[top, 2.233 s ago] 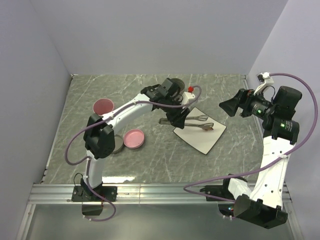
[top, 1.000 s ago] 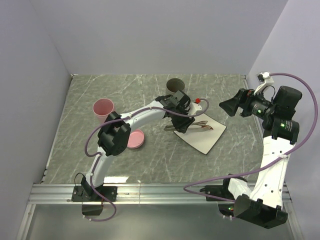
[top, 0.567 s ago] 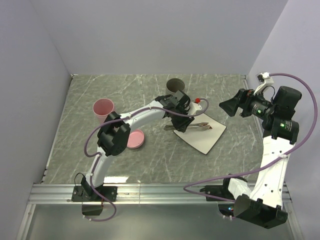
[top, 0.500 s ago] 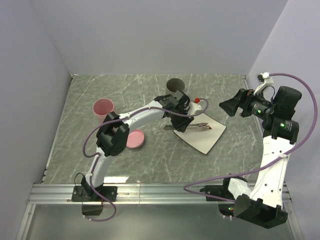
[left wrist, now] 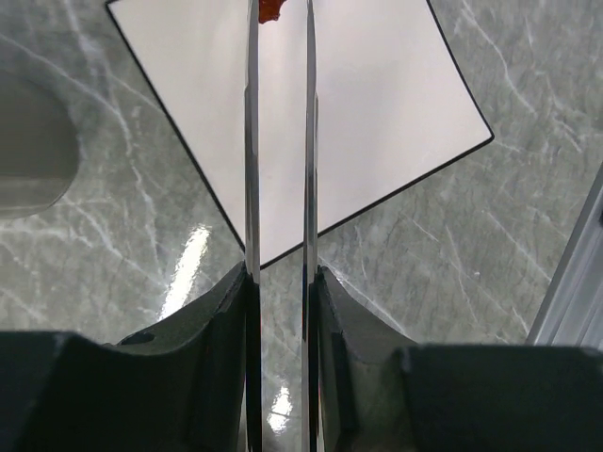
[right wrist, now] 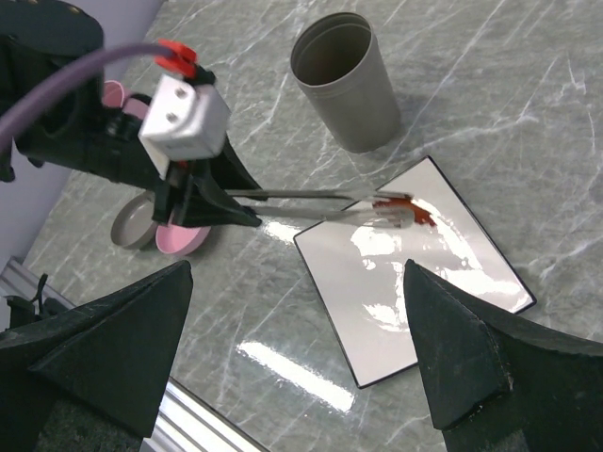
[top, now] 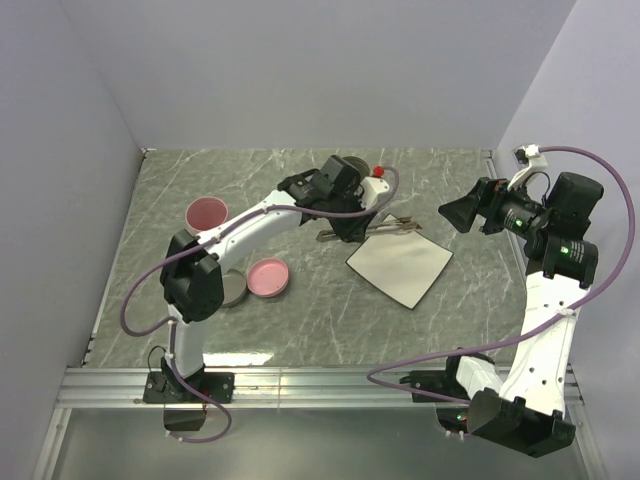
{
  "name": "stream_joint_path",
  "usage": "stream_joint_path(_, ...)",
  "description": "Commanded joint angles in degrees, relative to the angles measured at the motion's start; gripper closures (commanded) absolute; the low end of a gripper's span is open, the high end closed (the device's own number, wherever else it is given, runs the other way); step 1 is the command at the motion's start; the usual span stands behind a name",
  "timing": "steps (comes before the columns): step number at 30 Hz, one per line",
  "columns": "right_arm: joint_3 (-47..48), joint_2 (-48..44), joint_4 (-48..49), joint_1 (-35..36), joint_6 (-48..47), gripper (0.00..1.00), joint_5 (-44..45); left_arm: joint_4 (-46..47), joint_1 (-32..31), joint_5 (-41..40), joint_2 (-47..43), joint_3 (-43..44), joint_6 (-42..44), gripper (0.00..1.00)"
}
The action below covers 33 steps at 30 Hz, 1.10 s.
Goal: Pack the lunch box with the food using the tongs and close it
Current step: Pick up the fake food from the plate, then place the fake food in the packing box.
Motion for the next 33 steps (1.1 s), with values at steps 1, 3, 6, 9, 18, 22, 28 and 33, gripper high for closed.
stream_joint_path(1, 1.16, 0.16, 1.2, -0.43, 0.36, 0.0, -0.88, 1.37, 2.09, 1.74, -4.18, 2.24, -1.82, 0.77)
stream_joint_path(3, 1.07, 0.25, 1.19, -0.43, 0.36, 0.0, -0.97, 0.57, 4.11, 2.88, -4.88, 4.26, -2.7, 0.77)
stream_joint_path(6, 0.72, 0.16, 1.46, -0.43, 0.45, 0.0, -0.88, -0.22, 7.01, 4.29, -6.55, 6.55, -3.58, 0.76)
stream_joint_path(9, 0.72, 0.33, 1.55, -0.43, 0.45, 0.0, -0.97, -1.18, 10.0, 5.35, -7.61, 8.57, -4.19, 0.76)
stream_joint_path(18, 1.07, 0.51, 1.55, -0.34, 0.53, 0.0, -1.06, -1.45, 17.74, 6.14, -6.47, 10.16, -5.25, 0.75)
stream_joint_path(22, 1.16, 0.16, 1.28, -0.43, 0.53, 0.0, -0.97, -1.36, 18.44, 5.97, -5.24, 9.46, -4.81, 0.75)
stream_joint_path(28, 0.63, -0.28, 1.2, -0.43, 0.53, 0.0, -0.88, -1.97, 19.59, 5.53, -4.18, 8.14, -3.5, 0.74)
stream_joint_path(33, 0.98, 0.07, 1.11, -0.43, 0.62, 0.0, -0.97, -2.06, 19.68, 4.82, -4.09, 7.09, -2.97, 0.73)
